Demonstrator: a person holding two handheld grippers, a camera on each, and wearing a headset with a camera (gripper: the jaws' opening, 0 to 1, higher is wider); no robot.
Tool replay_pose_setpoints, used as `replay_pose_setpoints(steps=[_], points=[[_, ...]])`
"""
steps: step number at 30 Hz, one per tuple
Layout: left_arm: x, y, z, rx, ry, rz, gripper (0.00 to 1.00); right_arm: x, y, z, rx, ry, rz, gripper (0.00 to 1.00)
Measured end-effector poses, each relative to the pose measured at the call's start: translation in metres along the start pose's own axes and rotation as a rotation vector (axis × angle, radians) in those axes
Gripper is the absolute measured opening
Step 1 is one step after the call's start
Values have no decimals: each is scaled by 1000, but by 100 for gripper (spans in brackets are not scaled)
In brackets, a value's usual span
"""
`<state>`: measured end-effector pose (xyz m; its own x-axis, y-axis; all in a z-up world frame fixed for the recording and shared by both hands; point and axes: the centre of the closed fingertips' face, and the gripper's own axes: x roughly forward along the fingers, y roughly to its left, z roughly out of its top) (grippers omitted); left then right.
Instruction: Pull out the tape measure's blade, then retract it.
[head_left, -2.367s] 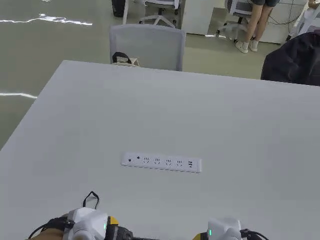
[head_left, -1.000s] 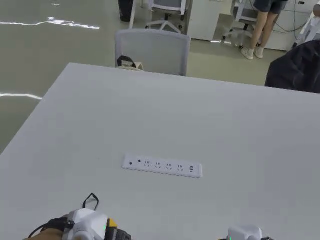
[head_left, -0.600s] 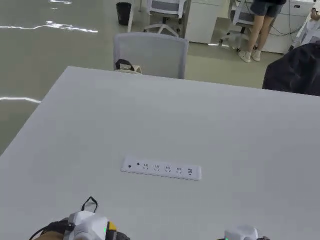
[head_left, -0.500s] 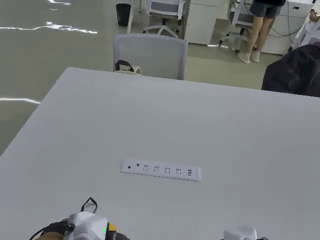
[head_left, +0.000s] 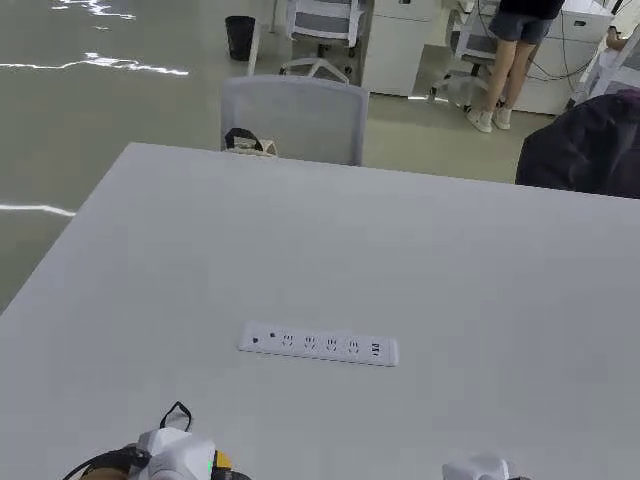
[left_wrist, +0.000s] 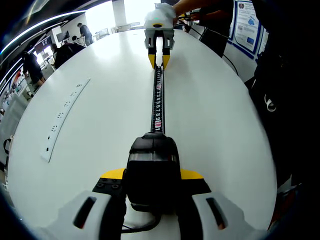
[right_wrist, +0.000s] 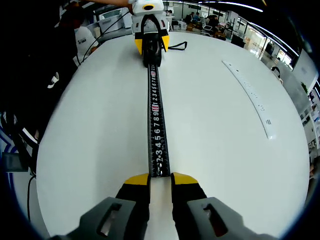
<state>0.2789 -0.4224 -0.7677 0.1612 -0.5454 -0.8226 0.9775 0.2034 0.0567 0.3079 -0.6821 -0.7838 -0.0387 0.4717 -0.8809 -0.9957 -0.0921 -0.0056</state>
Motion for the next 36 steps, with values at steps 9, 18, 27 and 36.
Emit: replay_pose_setpoints(steps=[9, 18, 27, 36], points=[[-2, 1, 3, 23, 6, 5, 39, 3, 12, 2, 23, 9, 10, 33], [-21, 0, 1, 11, 2, 32, 48, 0, 19, 5, 103, -15, -44, 48], [-38, -15, 0, -42, -15, 74, 55, -16, 28, 17, 196, -74, -127, 57], [-53, -31, -2, -168, -73, 131, 60, -33, 40, 28, 317, -150, -216, 64]])
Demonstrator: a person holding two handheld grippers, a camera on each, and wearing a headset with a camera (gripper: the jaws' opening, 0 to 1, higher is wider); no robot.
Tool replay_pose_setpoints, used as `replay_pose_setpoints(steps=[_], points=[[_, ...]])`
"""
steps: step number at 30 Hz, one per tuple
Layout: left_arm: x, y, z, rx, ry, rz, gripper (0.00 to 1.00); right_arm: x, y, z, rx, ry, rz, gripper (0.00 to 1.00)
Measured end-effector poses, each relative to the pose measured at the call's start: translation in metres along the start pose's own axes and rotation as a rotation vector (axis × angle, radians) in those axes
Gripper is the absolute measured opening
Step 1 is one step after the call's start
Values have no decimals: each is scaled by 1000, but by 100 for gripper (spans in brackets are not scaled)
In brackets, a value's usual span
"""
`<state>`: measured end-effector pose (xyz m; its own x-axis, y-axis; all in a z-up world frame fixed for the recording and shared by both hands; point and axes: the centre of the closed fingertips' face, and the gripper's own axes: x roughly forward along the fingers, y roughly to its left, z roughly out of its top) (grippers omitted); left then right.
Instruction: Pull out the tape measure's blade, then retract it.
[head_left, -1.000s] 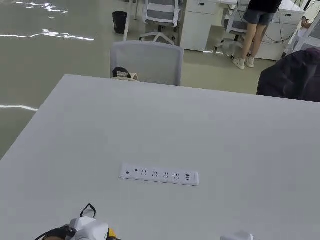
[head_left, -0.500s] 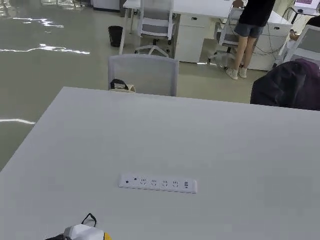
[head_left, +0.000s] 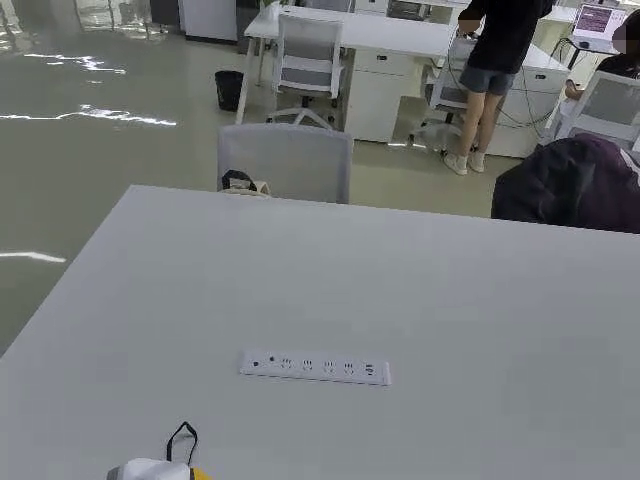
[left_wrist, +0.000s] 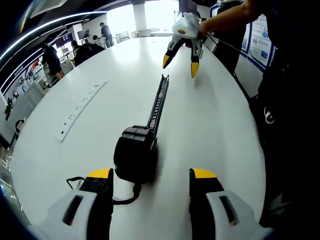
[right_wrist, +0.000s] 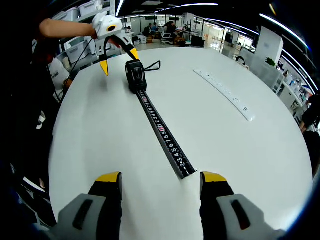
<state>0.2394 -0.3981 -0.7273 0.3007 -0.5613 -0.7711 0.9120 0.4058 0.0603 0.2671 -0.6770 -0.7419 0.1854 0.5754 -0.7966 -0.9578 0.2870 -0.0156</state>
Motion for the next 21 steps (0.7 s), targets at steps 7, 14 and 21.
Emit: replay_pose_setpoints(steps=[7, 14, 21], points=[[-15, -2, -5, -143, -79, 78, 66, -10, 14, 3, 67, -43, -43, 70], [-31, -5, -8, -224, -117, 160, 70, -24, 19, 10, 119, -87, -113, 74], [-39, -16, -10, -278, -151, 199, 72, -38, 24, 12, 181, -134, -172, 76]])
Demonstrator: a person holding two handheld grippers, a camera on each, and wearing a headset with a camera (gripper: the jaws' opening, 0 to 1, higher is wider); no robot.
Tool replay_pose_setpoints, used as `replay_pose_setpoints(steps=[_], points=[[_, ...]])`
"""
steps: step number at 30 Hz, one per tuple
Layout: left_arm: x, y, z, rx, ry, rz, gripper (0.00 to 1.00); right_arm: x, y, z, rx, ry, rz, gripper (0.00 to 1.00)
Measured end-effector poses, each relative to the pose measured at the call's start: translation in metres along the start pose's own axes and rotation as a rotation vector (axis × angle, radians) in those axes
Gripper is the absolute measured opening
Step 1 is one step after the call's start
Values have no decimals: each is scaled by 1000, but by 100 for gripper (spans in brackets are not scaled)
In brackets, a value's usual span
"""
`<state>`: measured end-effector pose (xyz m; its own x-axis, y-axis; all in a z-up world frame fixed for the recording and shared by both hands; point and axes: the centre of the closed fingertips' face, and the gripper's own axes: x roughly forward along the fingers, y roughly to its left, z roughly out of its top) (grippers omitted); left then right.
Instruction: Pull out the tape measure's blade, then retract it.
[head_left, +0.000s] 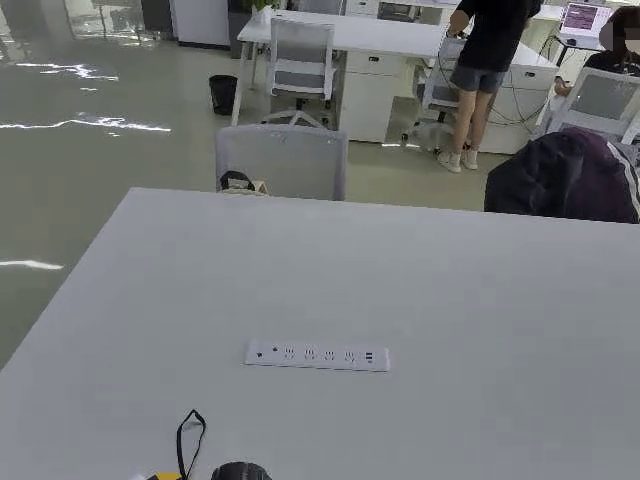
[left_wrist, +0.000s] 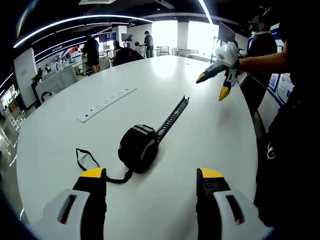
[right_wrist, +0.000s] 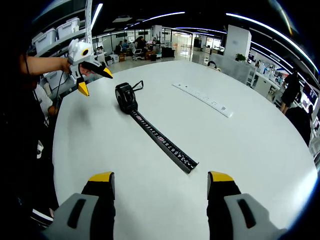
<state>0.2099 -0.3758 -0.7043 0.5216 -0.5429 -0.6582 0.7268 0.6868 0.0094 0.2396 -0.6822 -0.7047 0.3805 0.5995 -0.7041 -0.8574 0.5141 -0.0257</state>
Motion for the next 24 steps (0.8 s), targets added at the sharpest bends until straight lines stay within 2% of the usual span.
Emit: replay_pose_setpoints(steps=[8, 13, 18, 24], points=[[-11, -15, 0, -79, -16, 60, 74, -11, 7, -3, 55, -35, -55, 77], [-19, -24, -3, -94, 6, 107, 76, -20, 11, -2, 95, -63, -94, 78], [-25, -31, -1, -131, -21, 149, 79, -28, 16, 0, 132, -94, -140, 81], [-34, -37, 6, -166, -39, 203, 85, -32, 27, 1, 140, -100, -157, 83]])
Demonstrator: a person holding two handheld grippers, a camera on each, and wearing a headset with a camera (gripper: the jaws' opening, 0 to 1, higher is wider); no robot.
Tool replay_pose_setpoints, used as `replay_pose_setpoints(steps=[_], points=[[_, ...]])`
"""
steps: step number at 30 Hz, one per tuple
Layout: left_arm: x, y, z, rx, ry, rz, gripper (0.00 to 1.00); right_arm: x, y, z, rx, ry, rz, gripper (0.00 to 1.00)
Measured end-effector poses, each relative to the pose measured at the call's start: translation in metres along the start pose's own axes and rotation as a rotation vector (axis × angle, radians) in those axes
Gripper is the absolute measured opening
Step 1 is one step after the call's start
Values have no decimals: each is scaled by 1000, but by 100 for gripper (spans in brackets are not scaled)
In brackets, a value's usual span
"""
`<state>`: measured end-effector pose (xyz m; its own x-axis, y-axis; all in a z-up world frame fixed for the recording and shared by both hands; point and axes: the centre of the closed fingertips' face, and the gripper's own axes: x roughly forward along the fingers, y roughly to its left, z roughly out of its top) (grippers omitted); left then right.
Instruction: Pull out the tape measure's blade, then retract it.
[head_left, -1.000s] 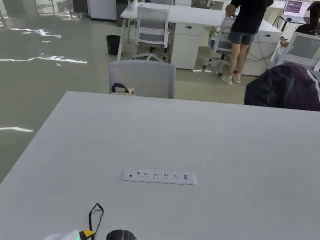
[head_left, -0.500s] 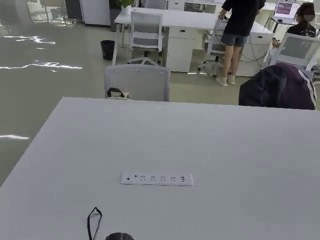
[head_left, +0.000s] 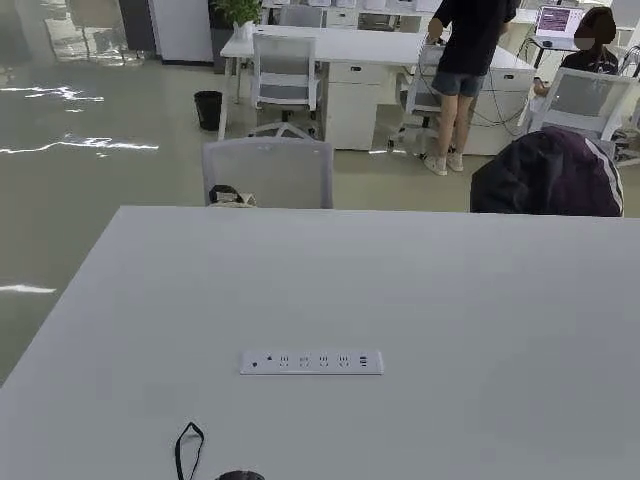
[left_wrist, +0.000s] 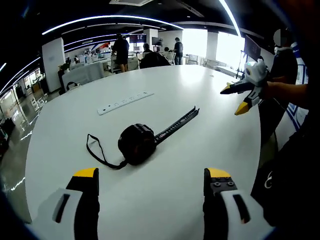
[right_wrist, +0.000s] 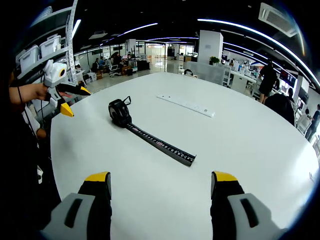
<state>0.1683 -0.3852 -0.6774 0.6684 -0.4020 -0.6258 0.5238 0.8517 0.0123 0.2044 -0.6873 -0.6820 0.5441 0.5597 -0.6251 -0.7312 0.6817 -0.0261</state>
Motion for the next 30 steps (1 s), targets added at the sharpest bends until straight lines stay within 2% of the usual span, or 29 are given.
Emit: replay_pose_setpoints(steps=[3, 8, 12, 15, 22, 28, 30], points=[[-4, 0, -1, 6, -3, 23, 86, -3, 2, 1, -2, -3, -13, 85], [-9, -3, 6, -32, -50, 59, 91, -9, 6, 2, 21, -21, -45, 87], [-8, -9, 9, -55, -58, 78, 99, -11, 10, 1, 45, -25, -62, 89], [-8, -12, 9, -73, -60, 90, 99, -15, 14, 1, 49, -26, -76, 90], [-13, -17, 15, -145, -103, 126, 99, -20, 18, 0, 64, -34, -90, 90], [-18, -16, 18, -191, -123, 169, 99, -21, 20, 2, 61, -43, -91, 90], [-20, -17, 21, -190, -130, 179, 99, -20, 22, 3, 58, -43, -86, 90]])
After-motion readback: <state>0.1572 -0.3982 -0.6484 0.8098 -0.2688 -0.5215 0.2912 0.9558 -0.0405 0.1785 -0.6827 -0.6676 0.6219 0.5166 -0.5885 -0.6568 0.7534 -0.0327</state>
